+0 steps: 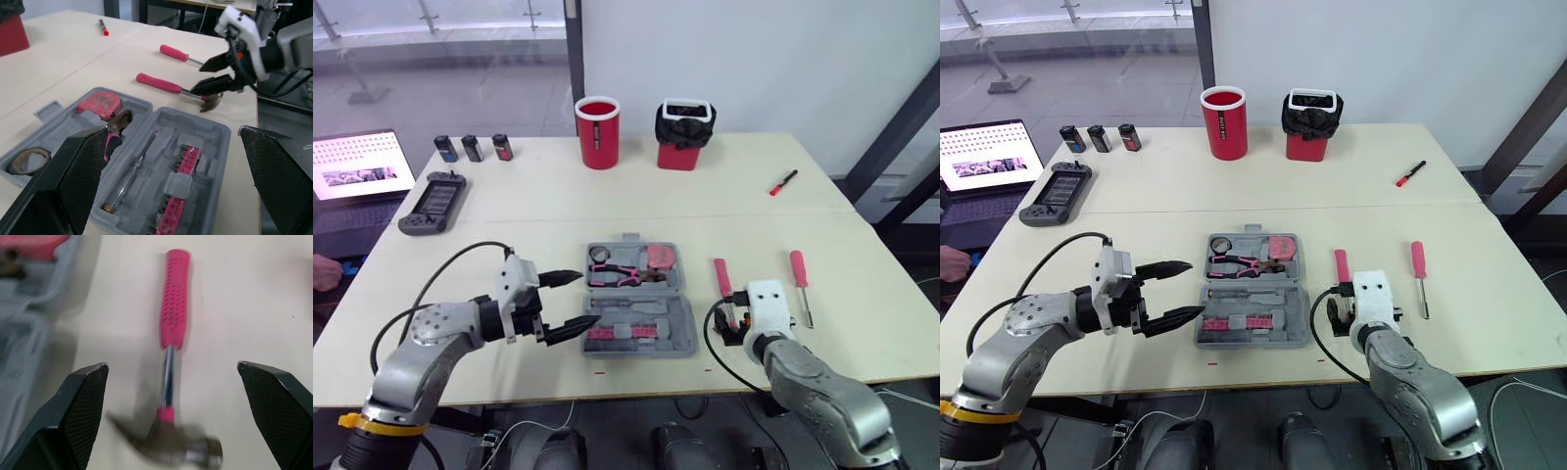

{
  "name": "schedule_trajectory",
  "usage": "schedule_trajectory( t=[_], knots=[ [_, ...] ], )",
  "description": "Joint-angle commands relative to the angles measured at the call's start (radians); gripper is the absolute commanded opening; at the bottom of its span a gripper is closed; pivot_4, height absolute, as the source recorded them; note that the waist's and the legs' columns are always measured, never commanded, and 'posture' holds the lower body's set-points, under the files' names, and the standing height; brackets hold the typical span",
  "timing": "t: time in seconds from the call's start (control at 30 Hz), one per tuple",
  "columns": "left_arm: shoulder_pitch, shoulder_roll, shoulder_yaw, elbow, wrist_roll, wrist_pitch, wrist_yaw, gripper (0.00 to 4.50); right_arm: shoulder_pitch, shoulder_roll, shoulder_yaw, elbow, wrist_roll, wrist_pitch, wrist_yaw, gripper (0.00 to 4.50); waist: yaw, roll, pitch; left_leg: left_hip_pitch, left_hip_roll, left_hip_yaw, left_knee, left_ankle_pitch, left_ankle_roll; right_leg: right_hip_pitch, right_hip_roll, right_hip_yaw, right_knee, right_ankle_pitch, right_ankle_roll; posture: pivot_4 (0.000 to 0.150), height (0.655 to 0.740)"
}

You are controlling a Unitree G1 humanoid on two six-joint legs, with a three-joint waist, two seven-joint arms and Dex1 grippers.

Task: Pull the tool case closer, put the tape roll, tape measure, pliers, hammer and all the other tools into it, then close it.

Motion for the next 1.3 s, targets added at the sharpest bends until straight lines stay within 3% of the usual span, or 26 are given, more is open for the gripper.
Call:
schedule_trajectory(
  t=[0.03, 0.33, 0.43, 0.67, 0.7, 0.87, 1.0, 1.07, 1.2, 1.3],
  knots=[
    [0.003, -0.002, 0.001, -0.035, -0.01, 0.006, 0.002, 4.5, -0.028, 0.056, -0.032, 0.057, -0.067, -0.068, 0.03, 4.45, 0.0, 0.0, 0.0, 0.0, 0.0, -0.001, 0.0, 0.0, 0.0, 0.0, 0.0, 0.0, 0.0, 0.0, 0.0, 0.15, 0.7387],
    [0.031, 0.001, 0.017, -0.034, -0.004, -0.014, -0.008, 4.5, -0.059, 0.113, -0.078, 0.208, -0.149, -0.077, 0.121, 4.45, 0.001, 0.0, 0.0, 0.0, 0.0, -0.001, 0.001, 0.0, 0.0, 0.001, 0.0, 0.0, 0.0, 0.0, 0.0, 0.15, 0.7387],
    [0.046, 0.001, 0.023, -0.027, -0.001, -0.03, -0.013, 4.5, -0.06, 0.133, -0.08, 0.219, -0.166, -0.083, 0.147, 3.58, -0.001, 0.0, 0.0, 0.001, 0.0, -0.001, 0.0, 0.0, 0.0, 0.001, 0.0, 0.0, 0.001, 0.0, 0.0, 0.15, 0.7387],
    [0.073, 0.003, 0.026, 0.001, 0.014, -0.073, -0.03, 4.5, -0.063, 0.144, -0.06, 0.219, -0.232, -0.091, 0.199, 0.18, 0.001, 0.0, 0.0, 0.001, 0.0, -0.001, 0.001, 0.0, 0.0, 0.002, 0.0, 0.0, 0.0, 0.0, 0.0, 0.15, 0.7387],
    [0.072, 0.003, 0.024, 0.004, 0.016, -0.076, -0.029, 4.5, -0.063, 0.147, -0.062, 0.218, -0.238, -0.093, 0.204, 0.03, 0.001, 0.0, 0.0, 0.001, 0.0, 0.0, 0.001, 0.0, 0.0, 0.002, 0.0, 0.0, 0.0, 0.0, 0.0, 0.15, 0.7387],
    [0.061, 0.004, 0.028, 0.008, 0.016, -0.071, -0.017, 4.5, -0.069, 0.127, -0.067, 0.165, -0.268, -0.1, 0.252, 0.03, 0.001, 0.0, 0.0, 0.001, 0.0, -0.001, 0.001, 0.0, 0.0, 0.002, 0.0, 0.0, 0.0, 0.0, 0.0, 0.15, 0.7387],
    [0.048, 0.021, 0.07, 0.02, 0.003, -0.05, -0.001, 4.5, -0.123, -0.002, -0.048, -0.003, -0.271, -0.071, 0.387, 0.03, 0.001, 0.002, 0.001, 0.0, 0.0, 0.0, 0.001, 0.0, 0.0, 0.001, 0.0, 0.0, 0.0, 0.0, 0.0, 0.15, 0.7387],
    [0.048, 0.036, 0.093, 0.031, -0.003, -0.045, -0.006, 4.5, -0.17, -0.057, -0.067, -0.07, -0.231, -0.033, 0.457, 0.03, -0.004, 0.003, 0.001, 0.0, 0.0, 0.0, 0.001, 0.0, 0.0, 0.0, 0.0, 0.0, 0.001, 0.0, 0.0, 0.15, 0.7387],
    [0.062, 0.089, 0.147, 0.079, -0.005, -0.052, -0.045, 4.5, -0.381, -0.235, -0.075, -0.168, -0.013, 0.197, 0.718, 0.03, -0.008, 0.003, 0.002, 0.001, 0.001, -0.001, 0.0, 0.0, 0.0, -0.001, 0.001, 0.0, 0.002, 0.0, 0.001, 0.15, 0.7387],
    [0.066, 0.119, 0.172, 0.11, -0.002, -0.07, -0.079, 4.5, -0.56, -0.325, 0.003, -0.166, 0.106, 0.358, 0.869, 0.03, -0.003, 0.003, 0.002, 0.0, 0.001, -0.002, -0.001, 0.0, 0.0, -0.002, 0.002, -0.001, 0.002, 0.0, 0.001, 0.15, 0.7387]
  ],
)
